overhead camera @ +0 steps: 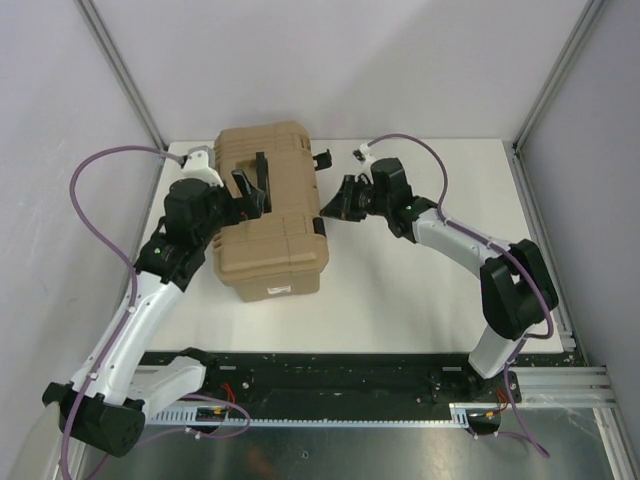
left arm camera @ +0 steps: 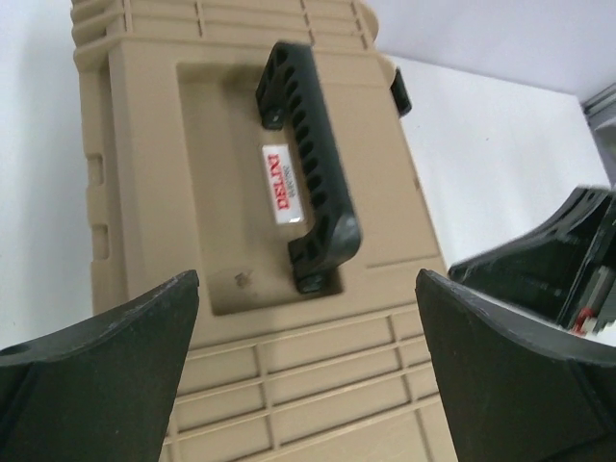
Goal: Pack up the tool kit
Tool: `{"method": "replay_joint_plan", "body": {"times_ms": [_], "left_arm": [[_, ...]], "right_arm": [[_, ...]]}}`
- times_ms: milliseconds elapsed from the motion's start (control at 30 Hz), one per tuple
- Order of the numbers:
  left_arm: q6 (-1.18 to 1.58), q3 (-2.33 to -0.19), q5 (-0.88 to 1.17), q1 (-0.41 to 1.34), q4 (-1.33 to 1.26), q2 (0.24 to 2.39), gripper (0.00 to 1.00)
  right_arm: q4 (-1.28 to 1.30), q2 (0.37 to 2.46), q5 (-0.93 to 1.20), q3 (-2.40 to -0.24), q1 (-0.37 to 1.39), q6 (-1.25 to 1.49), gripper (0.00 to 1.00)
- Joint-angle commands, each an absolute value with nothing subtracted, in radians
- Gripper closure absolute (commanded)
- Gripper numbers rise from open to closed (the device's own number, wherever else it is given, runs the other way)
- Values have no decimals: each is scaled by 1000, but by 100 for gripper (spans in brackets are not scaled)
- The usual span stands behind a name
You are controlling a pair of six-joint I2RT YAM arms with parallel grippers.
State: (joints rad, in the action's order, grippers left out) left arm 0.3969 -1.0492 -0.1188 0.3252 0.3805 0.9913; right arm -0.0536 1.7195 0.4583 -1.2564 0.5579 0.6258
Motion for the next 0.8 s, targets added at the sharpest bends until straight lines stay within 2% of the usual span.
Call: {"method": "replay_joint_plan", "body": {"times_ms": [0,267,333,467,533,767], "left_arm": [[336,-1140,-98,316,361,986,1],[264,-1188,54,318,328,1001,1],[260,-1194,112,320,307,1021,1],[263,-1215,153,337,264,1089,2],[261,-1242,142,351,250,1142,2],[283,-1419,-13,383,247,1353,2]], "right_arm": [[163,1665,466,-1248,694,542,94],[157,1530,351,-1126,724,576,90],[155,1504,274,-1107,708,610,85],[124,1473,170,-1068,625,724,62],[98,1481,150,-1056,572,782,54],[-54,1593,162,-1052,442,914,46]]}}
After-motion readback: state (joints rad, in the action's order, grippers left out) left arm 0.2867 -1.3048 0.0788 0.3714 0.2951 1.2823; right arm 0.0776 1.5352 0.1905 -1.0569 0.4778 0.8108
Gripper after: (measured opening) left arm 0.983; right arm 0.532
